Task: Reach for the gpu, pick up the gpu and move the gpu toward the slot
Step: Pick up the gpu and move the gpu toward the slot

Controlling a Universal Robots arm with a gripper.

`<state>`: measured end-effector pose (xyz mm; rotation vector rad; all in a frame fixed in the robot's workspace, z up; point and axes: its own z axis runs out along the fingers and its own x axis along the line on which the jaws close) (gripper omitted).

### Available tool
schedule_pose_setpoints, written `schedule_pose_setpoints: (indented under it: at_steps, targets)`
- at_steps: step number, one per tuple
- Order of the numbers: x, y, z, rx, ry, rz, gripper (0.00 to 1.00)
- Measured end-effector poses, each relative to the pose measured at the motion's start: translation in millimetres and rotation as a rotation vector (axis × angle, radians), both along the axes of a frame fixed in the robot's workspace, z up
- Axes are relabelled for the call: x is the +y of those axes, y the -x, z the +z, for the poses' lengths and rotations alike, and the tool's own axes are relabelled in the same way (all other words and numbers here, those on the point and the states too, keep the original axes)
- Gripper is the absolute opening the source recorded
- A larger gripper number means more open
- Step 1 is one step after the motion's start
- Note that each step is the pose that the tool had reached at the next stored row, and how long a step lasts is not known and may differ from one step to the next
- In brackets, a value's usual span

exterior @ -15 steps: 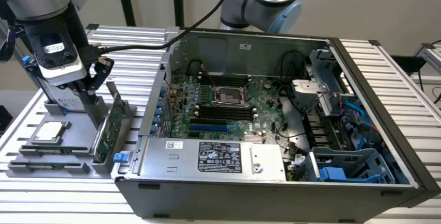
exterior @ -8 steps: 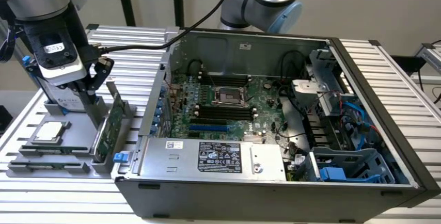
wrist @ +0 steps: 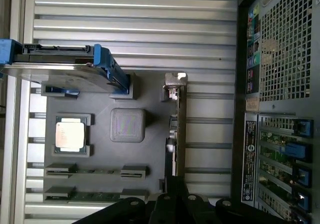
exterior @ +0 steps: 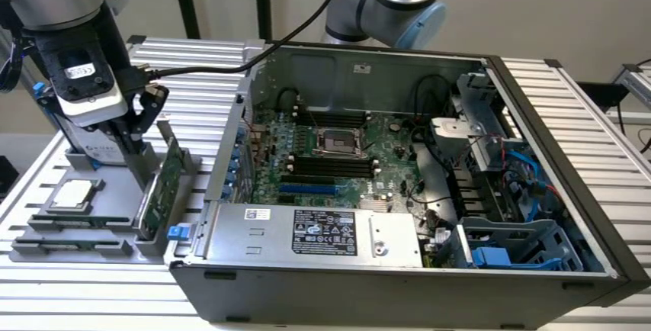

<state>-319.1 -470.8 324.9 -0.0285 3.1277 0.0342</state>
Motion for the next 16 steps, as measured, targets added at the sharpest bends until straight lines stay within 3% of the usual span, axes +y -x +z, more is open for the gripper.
schedule_pose_setpoints:
  at_steps: [5,10,16]
  targets:
    - [0.0,0.0,-0.1,0.0,0.0,0.0,0.37]
    - [0.0,1.7,-7.4,-0.0128,0.0005,0.0,0.37]
    - [0.0,2.8,-18.3,-0.0154,0.0015,0.0,0.37]
